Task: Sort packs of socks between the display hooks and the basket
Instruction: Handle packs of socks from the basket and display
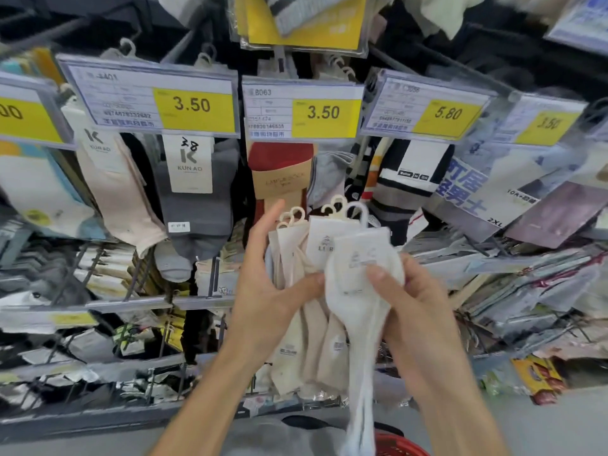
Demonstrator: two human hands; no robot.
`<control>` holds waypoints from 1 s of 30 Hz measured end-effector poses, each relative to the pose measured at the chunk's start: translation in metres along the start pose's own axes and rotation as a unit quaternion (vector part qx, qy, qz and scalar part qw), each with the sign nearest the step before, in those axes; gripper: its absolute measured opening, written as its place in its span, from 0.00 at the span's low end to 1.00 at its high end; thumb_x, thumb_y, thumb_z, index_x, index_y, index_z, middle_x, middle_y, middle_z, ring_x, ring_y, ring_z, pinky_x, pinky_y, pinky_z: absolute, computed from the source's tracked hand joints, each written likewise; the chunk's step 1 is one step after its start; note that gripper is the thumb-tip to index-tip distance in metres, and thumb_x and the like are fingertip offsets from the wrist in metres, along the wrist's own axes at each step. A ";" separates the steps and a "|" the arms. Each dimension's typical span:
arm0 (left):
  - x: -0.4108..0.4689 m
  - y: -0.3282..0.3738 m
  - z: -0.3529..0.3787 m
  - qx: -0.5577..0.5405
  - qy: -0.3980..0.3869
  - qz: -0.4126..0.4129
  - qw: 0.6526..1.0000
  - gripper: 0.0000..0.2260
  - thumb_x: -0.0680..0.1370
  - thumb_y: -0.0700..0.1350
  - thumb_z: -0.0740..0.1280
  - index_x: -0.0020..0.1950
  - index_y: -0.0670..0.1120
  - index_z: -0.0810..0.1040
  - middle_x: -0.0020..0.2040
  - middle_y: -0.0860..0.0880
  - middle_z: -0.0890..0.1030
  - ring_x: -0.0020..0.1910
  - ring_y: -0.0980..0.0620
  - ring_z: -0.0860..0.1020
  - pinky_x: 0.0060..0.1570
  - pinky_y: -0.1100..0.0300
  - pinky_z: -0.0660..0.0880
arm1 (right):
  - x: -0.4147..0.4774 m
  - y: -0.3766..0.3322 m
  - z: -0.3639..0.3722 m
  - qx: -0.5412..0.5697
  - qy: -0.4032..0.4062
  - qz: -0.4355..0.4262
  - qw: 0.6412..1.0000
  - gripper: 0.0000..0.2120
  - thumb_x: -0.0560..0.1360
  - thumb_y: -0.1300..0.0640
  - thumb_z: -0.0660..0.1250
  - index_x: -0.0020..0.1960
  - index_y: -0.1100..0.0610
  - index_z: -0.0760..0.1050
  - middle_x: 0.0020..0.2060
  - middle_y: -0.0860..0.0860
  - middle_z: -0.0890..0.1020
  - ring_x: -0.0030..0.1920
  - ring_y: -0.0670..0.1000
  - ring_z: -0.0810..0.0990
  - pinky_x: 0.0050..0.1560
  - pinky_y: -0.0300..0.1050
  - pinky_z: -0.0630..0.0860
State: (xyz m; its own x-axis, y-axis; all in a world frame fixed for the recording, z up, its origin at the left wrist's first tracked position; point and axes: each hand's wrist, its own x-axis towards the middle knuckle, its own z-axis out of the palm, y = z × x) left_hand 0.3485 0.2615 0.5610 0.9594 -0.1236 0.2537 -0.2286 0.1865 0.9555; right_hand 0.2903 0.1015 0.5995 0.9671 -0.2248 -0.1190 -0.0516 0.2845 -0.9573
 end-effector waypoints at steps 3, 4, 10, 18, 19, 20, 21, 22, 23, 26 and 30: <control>0.002 0.002 0.004 -0.042 -0.004 -0.010 0.999 0.26 0.72 0.55 0.74 0.70 0.61 0.72 0.68 0.60 0.76 0.69 0.52 0.74 0.64 0.46 0.76 | 0.007 0.011 0.007 -0.068 0.069 -0.058 0.994 0.01 0.76 0.59 0.70 0.45 0.56 0.80 0.41 0.57 0.84 0.41 0.53 0.79 0.44 0.52 0.75; 0.003 0.002 0.004 -0.057 -0.006 -0.024 0.998 0.23 0.74 0.57 0.71 0.69 0.61 0.73 0.70 0.55 0.75 0.71 0.45 0.73 0.66 0.37 0.71 | 0.009 0.012 0.008 -0.077 0.081 -0.070 0.991 0.02 0.76 0.60 0.69 0.46 0.57 0.80 0.42 0.57 0.83 0.41 0.51 0.79 0.44 0.51 0.75; 0.007 0.006 0.009 -0.067 0.021 -0.033 0.997 0.17 0.74 0.54 0.72 0.63 0.60 0.76 0.66 0.51 0.78 0.66 0.43 0.76 0.64 0.34 0.72 | 0.012 0.011 0.009 -0.092 0.038 -0.103 0.990 0.10 0.71 0.52 0.75 0.52 0.50 0.82 0.46 0.53 0.86 0.44 0.49 0.83 0.43 0.42 0.81; 0.015 0.010 0.005 -0.126 0.054 -0.043 0.990 0.19 0.71 0.43 0.76 0.59 0.53 0.75 0.49 0.56 0.85 0.46 0.55 0.85 0.38 0.61 0.81 | 0.028 0.006 0.006 -0.071 -0.043 -0.090 0.992 0.10 0.72 0.50 0.72 0.52 0.50 0.81 0.46 0.54 0.85 0.45 0.53 0.83 0.45 0.52 0.80; 0.016 0.011 0.002 -0.121 0.065 -0.043 0.990 0.19 0.70 0.46 0.75 0.58 0.54 0.76 0.49 0.56 0.85 0.46 0.55 0.85 0.37 0.61 0.81 | 0.031 0.005 0.006 -0.044 -0.046 -0.082 0.995 0.10 0.73 0.51 0.71 0.53 0.51 0.81 0.47 0.54 0.85 0.46 0.53 0.83 0.45 0.50 0.80; 0.018 0.013 0.000 -0.116 0.078 -0.044 0.989 0.18 0.68 0.48 0.75 0.57 0.56 0.77 0.49 0.56 0.85 0.46 0.54 0.85 0.37 0.61 0.81 | 0.035 0.004 0.004 -0.020 -0.045 -0.080 0.996 0.10 0.73 0.52 0.70 0.54 0.51 0.80 0.48 0.54 0.85 0.47 0.52 0.84 0.45 0.48 0.81; 0.020 0.013 -0.003 -0.112 0.088 -0.044 0.989 0.17 0.67 0.49 0.75 0.55 0.58 0.78 0.49 0.56 0.85 0.46 0.54 0.85 0.37 0.60 0.81 | 0.038 0.001 0.005 -0.002 -0.035 -0.077 0.996 0.10 0.74 0.52 0.70 0.55 0.50 0.80 0.49 0.53 0.85 0.47 0.52 0.84 0.45 0.47 0.81; 0.022 0.014 -0.006 -0.107 0.096 -0.041 0.989 0.16 0.67 0.49 0.75 0.53 0.60 0.79 0.49 0.57 0.84 0.45 0.55 0.84 0.37 0.60 0.81 | 0.043 0.000 0.004 0.005 -0.018 -0.079 0.997 0.11 0.74 0.52 0.69 0.56 0.50 0.80 0.49 0.53 0.85 0.48 0.52 0.84 0.45 0.47 0.81; 0.023 0.014 -0.008 -0.101 0.101 -0.038 0.989 0.15 0.67 0.50 0.75 0.52 0.61 0.79 0.49 0.57 0.84 0.45 0.56 0.84 0.36 0.61 0.81 | 0.049 -0.002 0.005 -0.002 0.007 -0.090 0.996 0.11 0.75 0.53 0.69 0.57 0.50 0.80 0.50 0.52 0.85 0.49 0.52 0.84 0.46 0.48 0.82; 0.025 0.016 -0.014 -0.083 0.101 -0.039 0.991 0.16 0.65 0.54 0.77 0.51 0.61 0.80 0.49 0.58 0.84 0.44 0.56 0.84 0.34 0.63 0.79 | 0.075 -0.010 0.006 -0.075 0.076 -0.164 0.981 0.11 0.81 0.56 0.65 0.62 0.49 0.78 0.54 0.50 0.85 0.55 0.52 0.83 0.56 0.53 0.79; 0.025 0.013 -0.017 -0.065 0.101 -0.054 0.991 0.15 0.65 0.54 0.76 0.51 0.61 0.80 0.47 0.59 0.84 0.42 0.56 0.84 0.31 0.63 0.79 | 0.114 -0.029 0.014 -0.178 0.118 -0.248 0.945 0.10 0.82 0.54 0.63 0.63 0.52 0.74 0.59 0.38 0.81 0.62 0.40 0.77 0.65 0.44 0.71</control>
State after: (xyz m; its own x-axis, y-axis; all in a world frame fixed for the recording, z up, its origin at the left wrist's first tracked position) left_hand 0.3721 0.2778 0.5768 0.9935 0.0458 0.1040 -0.1131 0.3082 0.9446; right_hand 0.4054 0.0811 0.6178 0.8142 -0.4618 0.3519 0.2720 -0.2320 -0.9339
